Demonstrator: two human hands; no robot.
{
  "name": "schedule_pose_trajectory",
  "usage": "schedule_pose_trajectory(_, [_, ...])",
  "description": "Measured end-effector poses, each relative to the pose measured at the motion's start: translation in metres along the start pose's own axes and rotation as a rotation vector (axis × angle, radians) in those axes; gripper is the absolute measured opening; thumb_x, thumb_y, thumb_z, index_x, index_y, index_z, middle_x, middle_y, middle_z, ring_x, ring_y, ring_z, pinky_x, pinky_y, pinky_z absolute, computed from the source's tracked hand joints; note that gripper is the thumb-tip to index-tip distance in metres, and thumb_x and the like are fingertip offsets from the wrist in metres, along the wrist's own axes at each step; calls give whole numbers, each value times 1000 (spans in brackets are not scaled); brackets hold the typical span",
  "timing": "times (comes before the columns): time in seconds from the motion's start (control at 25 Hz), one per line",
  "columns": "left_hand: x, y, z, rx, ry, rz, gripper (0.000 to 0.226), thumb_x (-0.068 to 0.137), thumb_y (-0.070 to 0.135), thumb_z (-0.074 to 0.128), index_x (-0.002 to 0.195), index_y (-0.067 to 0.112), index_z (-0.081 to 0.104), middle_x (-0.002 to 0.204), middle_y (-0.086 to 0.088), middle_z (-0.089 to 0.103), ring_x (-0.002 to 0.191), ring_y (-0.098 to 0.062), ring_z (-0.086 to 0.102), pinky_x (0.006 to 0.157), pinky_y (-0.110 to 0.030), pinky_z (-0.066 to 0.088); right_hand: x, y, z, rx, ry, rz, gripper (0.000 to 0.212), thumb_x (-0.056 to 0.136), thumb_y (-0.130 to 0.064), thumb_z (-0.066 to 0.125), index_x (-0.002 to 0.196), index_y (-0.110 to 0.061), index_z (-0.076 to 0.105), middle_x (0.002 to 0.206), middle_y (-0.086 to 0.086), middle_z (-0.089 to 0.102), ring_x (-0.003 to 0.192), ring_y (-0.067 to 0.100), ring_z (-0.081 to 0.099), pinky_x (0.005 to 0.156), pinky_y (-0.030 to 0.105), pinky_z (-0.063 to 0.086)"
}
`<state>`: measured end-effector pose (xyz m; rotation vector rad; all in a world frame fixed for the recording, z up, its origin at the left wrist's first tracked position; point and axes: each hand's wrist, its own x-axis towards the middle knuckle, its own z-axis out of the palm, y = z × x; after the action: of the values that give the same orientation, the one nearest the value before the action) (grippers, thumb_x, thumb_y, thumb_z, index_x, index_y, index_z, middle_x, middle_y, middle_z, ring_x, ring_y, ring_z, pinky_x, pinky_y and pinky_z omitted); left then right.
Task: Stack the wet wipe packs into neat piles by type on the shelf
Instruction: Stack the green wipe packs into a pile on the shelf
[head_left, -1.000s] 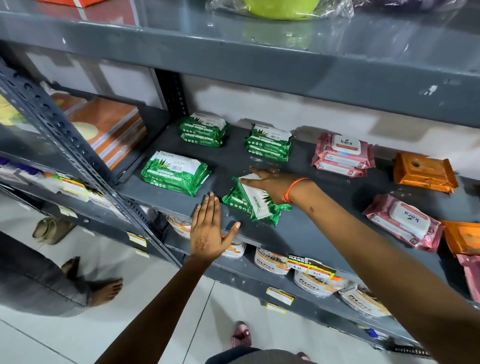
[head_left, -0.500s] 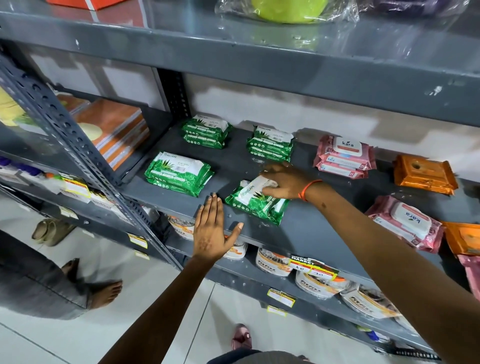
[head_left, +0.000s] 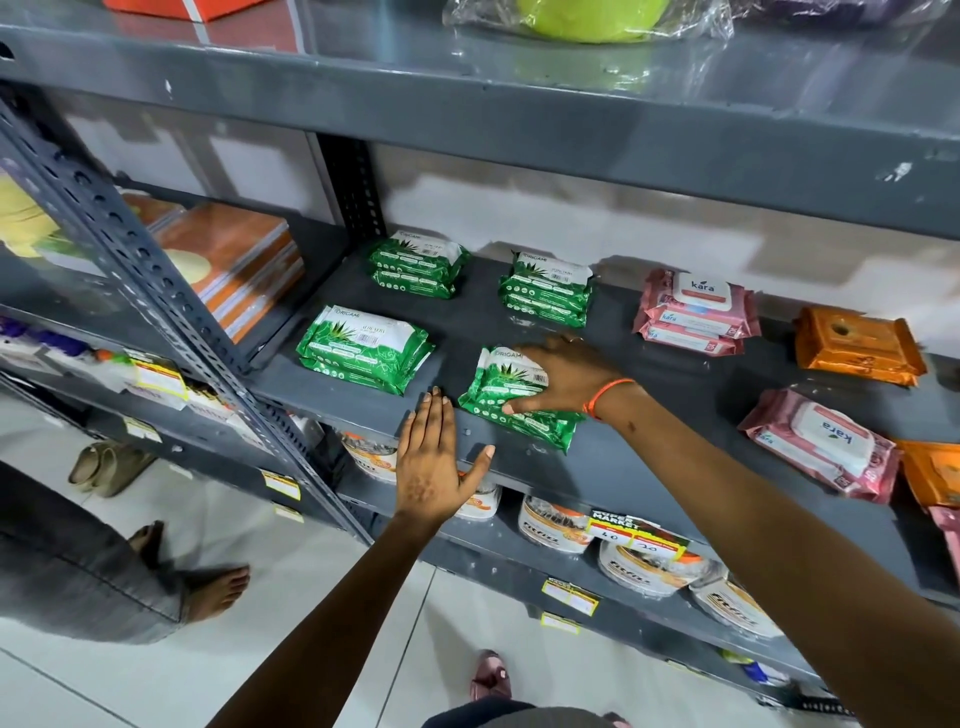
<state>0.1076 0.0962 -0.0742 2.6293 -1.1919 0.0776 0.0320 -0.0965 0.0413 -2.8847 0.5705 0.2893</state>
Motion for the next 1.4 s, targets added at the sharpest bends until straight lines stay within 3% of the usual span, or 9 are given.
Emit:
schedule_pose_trajectory(0.24, [-1, -1, 1, -12, 14, 15, 94, 85, 71, 6, 143, 0, 25, 153, -17, 26, 143, -28, 22, 117, -36, 6, 0, -11, 12, 2, 49, 140, 92, 69, -77, 53, 145, -30, 31, 146, 15, 39, 137, 37, 31, 109, 49, 38])
schedule_pose_trajectory(0.36, [6, 5, -7, -228, 64, -31, 96, 82, 73, 0, 146, 4, 17, 156, -14, 19, 145, -26, 17, 119, -35, 8, -7, -10, 12, 94, 136, 170, 85, 76, -75, 44, 145, -28, 30, 148, 12, 39, 138, 35, 32, 111, 51, 34])
schedule_pose_trajectory(0.48, [28, 27, -33, -709, 78, -212, 81, 87, 69, 16, 146, 14, 23, 154, -9, 29, 140, -24, 29, 115, -39, 24, -16, -11, 27, 621, 471, 438, 68, 91, -56, 39, 144, -14, 36, 149, 16, 38, 138, 35, 32, 114, 44, 29])
schedule_pose_trajectory(0.56, [49, 41, -52, -951, 44, -343, 48, 94, 53, 35, 123, 20, 54, 119, -8, 63, 113, -20, 56, 98, -33, 41, -20, -19, 42, 1047, 497, 659, 61, 97, -43, 40, 146, -7, 31, 153, 18, 30, 141, 36, 28, 119, 42, 23])
schedule_pose_trajectory(0.6, [60, 46, -57, -1000, 19, -402, 36, 93, 49, 42, 103, 21, 62, 94, -3, 67, 94, -18, 61, 87, -31, 42, -21, -25, 48, 1195, 466, 717, 60, 98, -39, 40, 147, -6, 27, 155, 18, 26, 142, 35, 26, 120, 42, 22])
schedule_pose_trajectory(0.64, [68, 49, -60, -994, 7, -443, 34, 91, 49, 48, 93, 19, 63, 85, -2, 67, 87, -20, 61, 81, -30, 43, -20, -29, 51, 1285, 445, 742, 60, 98, -35, 40, 148, -6, 24, 157, 17, 23, 143, 34, 25, 121, 42, 22])
schedule_pose_trajectory(0.8, [77, 48, -49, -940, -14, -491, 52, 82, 42, 65, 117, 3, 60, 116, -17, 66, 109, -31, 60, 92, -34, 47, -16, -37, 51, 1255, 426, 730, 55, 101, -26, 35, 150, -6, 19, 160, 15, 12, 147, 31, 18, 122, 39, 18])
schedule_pose_trajectory(0.88, [79, 43, -45, -949, -17, -510, 53, 79, 41, 69, 116, 3, 61, 115, -19, 66, 109, -33, 60, 94, -38, 49, -16, -38, 51, 1234, 408, 722, 54, 101, -24, 34, 151, -8, 19, 160, 15, 8, 146, 32, 18, 122, 39, 18])
schedule_pose_trajectory(1.4, [78, 35, -50, -759, 38, -387, 47, 88, 45, 56, 117, 9, 62, 120, -16, 65, 108, -34, 61, 89, -42, 49, -17, -33, 37, 1390, 346, 639, 50, 101, -15, 38, 149, -9, 26, 159, 7, 20, 143, 28, 29, 120, 33, 21])
